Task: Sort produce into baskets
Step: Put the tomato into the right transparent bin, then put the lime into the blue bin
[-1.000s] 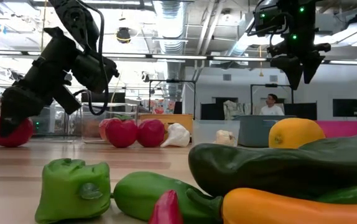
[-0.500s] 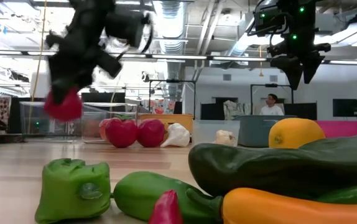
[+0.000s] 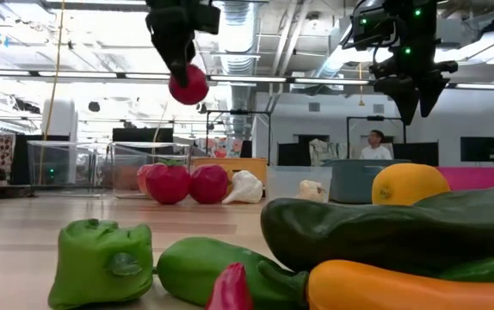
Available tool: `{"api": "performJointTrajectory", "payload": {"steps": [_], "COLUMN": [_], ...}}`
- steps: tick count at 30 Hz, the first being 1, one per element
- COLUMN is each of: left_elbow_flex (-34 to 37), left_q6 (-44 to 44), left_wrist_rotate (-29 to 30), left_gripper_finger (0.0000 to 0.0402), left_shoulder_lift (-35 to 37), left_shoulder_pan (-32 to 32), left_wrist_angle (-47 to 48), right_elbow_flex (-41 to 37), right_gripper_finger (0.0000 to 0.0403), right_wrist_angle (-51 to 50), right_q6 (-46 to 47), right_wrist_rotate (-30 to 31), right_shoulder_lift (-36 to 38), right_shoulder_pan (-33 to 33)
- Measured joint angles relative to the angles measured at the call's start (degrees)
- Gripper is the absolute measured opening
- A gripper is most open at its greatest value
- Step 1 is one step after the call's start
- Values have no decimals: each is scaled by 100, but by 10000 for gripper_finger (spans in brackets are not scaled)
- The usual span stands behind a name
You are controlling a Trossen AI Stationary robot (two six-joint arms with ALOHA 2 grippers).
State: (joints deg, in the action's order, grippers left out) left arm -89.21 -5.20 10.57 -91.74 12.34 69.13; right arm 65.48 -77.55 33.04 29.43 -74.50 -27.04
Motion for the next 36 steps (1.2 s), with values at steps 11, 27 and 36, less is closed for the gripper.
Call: {"api": "performJointTrajectory", "payload": {"steps": [11,27,36], "left_elbow_flex": [416,424,424], "left_q6": [-305,-471,-415], "left_wrist_rotate": [77,-92,-92], "left_gripper_finger": [298,363,367], "left_shoulder_lift": [-28,-28,-28], "left_shoulder_pan": [1274,1536,1536], "left_wrist_angle": [-195,-274,-460], "right_elbow_flex": [-1,-1,-1], "right_gripper_finger": [304,304,304], "right_wrist_angle": [207,1449,1658], "right_q6": [199,903,250], "right_wrist_rotate": [4,-258,-508], "right_shoulder_lift": [-2,-349,-1198], "right_shoulder_pan": [1448,3593,4398]}}
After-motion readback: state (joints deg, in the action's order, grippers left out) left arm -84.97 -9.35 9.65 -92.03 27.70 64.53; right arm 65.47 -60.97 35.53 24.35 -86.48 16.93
